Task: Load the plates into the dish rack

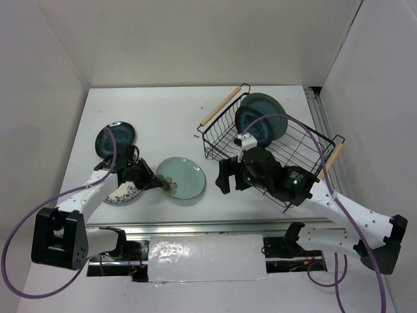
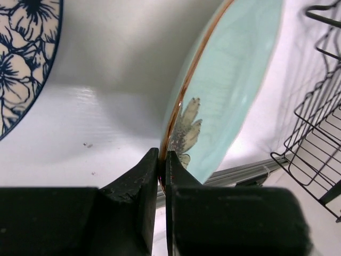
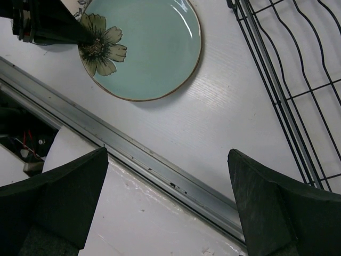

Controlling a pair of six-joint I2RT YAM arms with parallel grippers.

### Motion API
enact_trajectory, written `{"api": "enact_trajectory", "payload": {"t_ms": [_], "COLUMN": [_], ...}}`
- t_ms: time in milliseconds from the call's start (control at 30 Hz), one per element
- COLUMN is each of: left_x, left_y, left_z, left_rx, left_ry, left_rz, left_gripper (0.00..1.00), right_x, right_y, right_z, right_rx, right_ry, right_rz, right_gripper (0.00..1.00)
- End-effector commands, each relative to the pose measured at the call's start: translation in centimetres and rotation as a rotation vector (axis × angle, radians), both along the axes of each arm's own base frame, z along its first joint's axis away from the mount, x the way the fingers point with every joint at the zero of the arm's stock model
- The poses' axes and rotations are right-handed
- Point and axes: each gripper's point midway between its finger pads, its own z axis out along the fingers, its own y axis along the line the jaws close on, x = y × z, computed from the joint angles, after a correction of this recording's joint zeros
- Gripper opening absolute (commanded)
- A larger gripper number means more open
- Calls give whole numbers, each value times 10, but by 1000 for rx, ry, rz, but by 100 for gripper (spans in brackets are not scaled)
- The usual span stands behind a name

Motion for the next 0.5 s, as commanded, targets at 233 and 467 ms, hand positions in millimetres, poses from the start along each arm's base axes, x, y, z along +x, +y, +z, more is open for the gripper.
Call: {"api": "enact_trajectory", "payload": {"t_ms": [233,467], "left_x": [27,35], "left_y": [6,8], "left_z": [90,157], "left_rx": [22,-15], "left_ry": [-260,-438], "left_rz": [-149,-236], "left_gripper": [0,0], "right_x": [4,12], "right_y": [28,37], "right_z": [38,47], "right_rx": [85,102], "right_ry": [-22,-25], "right_rz": [61,87], "right_gripper": [100,100]}}
